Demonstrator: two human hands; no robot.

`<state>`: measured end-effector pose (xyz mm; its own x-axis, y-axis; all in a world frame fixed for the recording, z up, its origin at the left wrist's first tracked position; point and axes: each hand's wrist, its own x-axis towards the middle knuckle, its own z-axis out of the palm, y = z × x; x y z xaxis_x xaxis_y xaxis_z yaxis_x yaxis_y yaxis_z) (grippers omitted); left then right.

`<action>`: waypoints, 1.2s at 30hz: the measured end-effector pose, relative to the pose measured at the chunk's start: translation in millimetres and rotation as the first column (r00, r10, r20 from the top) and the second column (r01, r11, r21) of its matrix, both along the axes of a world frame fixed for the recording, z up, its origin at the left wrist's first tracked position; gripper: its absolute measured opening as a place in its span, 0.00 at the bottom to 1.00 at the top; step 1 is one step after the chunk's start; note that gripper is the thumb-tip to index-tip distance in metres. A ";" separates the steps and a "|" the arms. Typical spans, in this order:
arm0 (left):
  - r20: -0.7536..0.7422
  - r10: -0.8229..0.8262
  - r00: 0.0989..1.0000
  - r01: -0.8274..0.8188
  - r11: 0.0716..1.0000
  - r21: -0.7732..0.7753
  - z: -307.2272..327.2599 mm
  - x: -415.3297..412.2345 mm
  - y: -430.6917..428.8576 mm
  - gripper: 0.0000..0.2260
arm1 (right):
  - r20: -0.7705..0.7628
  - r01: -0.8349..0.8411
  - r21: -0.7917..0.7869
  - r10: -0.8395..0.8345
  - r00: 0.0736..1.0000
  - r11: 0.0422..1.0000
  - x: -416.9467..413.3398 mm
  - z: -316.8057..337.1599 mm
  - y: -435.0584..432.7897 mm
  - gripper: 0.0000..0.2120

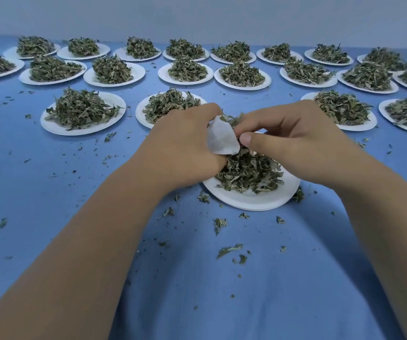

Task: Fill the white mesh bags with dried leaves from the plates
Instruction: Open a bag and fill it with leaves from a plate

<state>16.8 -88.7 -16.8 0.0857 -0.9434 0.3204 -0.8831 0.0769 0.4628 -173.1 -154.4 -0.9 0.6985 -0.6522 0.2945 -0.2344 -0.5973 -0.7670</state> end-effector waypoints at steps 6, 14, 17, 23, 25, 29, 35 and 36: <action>0.031 -0.002 1.000 0.003 1.000 -0.023 2.1 -5.2 3.8 0.11 | 0.020 0.109 -0.097 -0.108 0.994 0.989 9.6 -2.5 5.6 0.09; 0.027 -0.077 0.997 0.078 0.995 -0.068 0.7 -7.8 2.8 0.12 | 0.088 0.145 -0.107 -0.136 0.987 0.984 15.0 -6.6 7.8 0.06; -0.016 -0.072 0.997 0.070 0.992 -0.105 0.8 -4.4 0.9 0.12 | 0.070 0.066 -0.060 -0.061 0.996 0.996 10.6 -3.5 6.9 0.08; -0.056 0.029 0.998 -0.035 0.993 -0.110 1.3 2.7 1.6 0.12 | 0.008 -0.008 -0.095 0.009 1.000 0.995 -1.3 3.6 5.3 0.15; -0.061 0.035 0.998 -0.041 0.994 -0.102 0.7 4.3 2.0 0.16 | -0.003 0.024 -0.113 -0.024 1.000 0.993 -4.1 3.4 4.5 0.15; -0.124 -0.041 0.991 0.030 0.996 -0.088 0.0 -1.0 2.6 0.15 | -0.213 -0.081 -0.085 0.062 0.975 0.993 4.4 -1.9 7.8 0.14; -0.076 -0.036 0.996 0.028 0.995 -0.096 -3.2 1.5 1.6 0.14 | -0.052 -0.028 -0.005 0.028 0.998 1.000 -1.0 -0.1 8.3 0.15; -0.073 -0.019 0.997 0.012 0.995 -0.095 -2.9 2.3 1.5 0.13 | -0.001 -0.013 0.010 0.013 1.000 1.000 -2.2 1.5 8.1 0.17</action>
<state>19.1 -87.2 -19.7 0.0980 -0.9106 0.4014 -0.8453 0.1367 0.5165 -175.3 -146.3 0.6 0.7072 -0.6459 0.2874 -0.2275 -0.5928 -0.7725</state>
